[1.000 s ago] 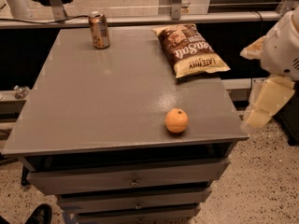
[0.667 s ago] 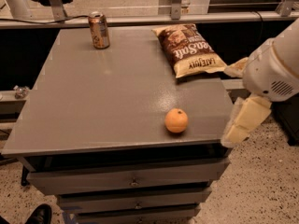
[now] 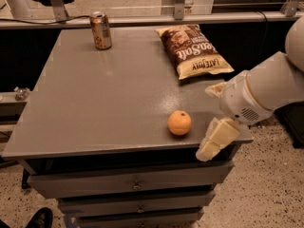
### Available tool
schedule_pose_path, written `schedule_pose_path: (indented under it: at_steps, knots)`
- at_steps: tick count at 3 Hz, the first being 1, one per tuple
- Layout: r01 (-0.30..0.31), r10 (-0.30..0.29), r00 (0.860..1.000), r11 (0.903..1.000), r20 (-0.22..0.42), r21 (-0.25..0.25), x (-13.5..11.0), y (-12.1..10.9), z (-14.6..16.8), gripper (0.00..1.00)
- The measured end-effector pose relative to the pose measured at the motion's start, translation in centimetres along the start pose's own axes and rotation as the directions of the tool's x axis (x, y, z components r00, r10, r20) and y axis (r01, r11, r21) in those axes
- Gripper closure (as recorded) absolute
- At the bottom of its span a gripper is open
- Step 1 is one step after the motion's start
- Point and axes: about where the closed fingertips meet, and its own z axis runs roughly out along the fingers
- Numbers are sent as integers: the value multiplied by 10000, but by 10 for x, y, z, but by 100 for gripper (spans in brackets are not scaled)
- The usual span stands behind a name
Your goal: Pick orange
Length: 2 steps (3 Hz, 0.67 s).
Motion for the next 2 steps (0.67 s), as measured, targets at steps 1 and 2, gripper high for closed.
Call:
schedule_pose_path:
  at_steps: [1, 2]
  knots:
    - [-285, 282, 9985, 9996, 469, 56, -5, -8, 23, 0]
    - [-718, 716, 9954, 9974, 640, 8, -9, -19, 36, 0]
